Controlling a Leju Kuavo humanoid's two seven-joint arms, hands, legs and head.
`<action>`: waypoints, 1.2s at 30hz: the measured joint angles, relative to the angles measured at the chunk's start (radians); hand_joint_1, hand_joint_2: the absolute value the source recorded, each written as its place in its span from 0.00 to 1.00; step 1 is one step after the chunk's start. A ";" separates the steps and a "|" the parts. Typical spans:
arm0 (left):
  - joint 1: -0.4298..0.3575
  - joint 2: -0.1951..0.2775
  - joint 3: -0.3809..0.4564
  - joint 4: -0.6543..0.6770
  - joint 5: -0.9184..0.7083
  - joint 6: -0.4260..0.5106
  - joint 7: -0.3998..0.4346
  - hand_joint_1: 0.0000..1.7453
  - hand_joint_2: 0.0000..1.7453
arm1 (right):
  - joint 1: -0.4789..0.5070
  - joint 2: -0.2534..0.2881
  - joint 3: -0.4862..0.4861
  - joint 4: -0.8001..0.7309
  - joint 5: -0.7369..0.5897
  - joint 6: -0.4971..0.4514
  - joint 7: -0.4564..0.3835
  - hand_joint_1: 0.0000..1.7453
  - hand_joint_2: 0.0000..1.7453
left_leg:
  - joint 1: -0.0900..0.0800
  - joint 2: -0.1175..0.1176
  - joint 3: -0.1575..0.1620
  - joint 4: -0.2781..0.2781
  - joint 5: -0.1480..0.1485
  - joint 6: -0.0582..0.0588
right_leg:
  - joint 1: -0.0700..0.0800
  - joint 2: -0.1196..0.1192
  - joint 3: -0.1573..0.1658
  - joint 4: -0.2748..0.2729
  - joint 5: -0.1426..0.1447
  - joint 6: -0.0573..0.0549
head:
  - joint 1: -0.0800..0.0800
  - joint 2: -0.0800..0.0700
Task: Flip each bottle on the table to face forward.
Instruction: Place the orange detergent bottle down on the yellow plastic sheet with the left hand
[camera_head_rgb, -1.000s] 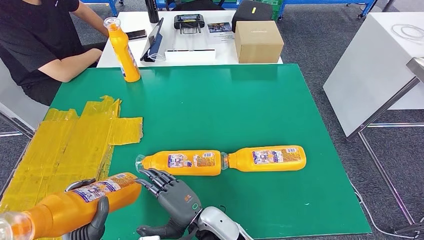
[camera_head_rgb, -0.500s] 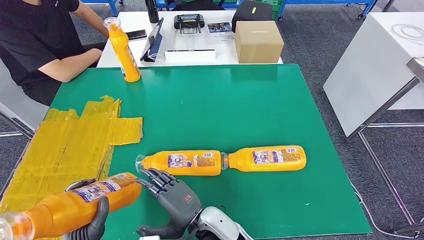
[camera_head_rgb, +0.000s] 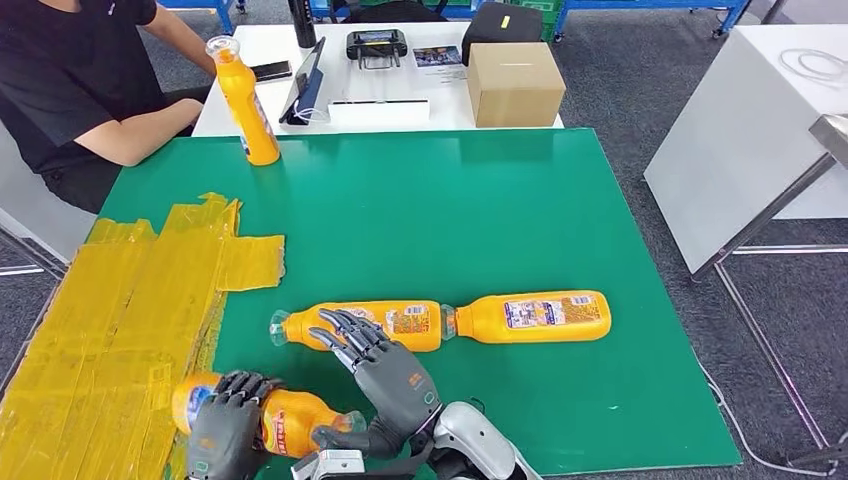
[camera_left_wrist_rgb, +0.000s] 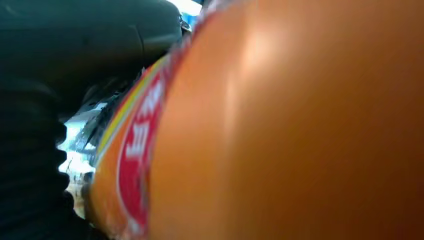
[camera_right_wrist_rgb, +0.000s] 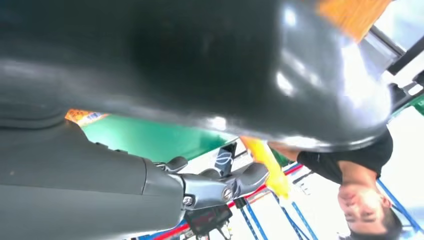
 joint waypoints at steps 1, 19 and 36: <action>0.000 0.002 0.004 0.009 0.008 0.000 0.000 1.00 1.00 | 0.003 -0.003 -0.002 -0.004 0.001 0.000 0.000 0.00 0.00 | 0.000 0.000 0.000 0.000 0.000 0.000 | 0.000 0.000 -0.001 0.000 0.000 0.000 | 0.000 0.000; -0.022 0.019 0.026 0.044 0.187 -0.019 0.017 1.00 1.00 | 0.008 -0.020 -0.006 -0.018 0.004 -0.003 0.000 0.00 0.00 | 0.000 -0.002 0.001 0.000 0.000 0.000 | 0.000 -0.002 0.001 0.000 0.000 0.000 | 0.000 0.000; -0.078 0.072 -0.007 0.117 0.074 -0.104 0.165 0.82 1.00 | 0.003 -0.023 -0.006 -0.022 -0.006 0.004 -0.001 0.00 0.00 | 0.000 -0.002 0.005 0.000 0.000 0.000 | 0.000 -0.002 0.005 0.000 0.000 0.000 | 0.000 0.000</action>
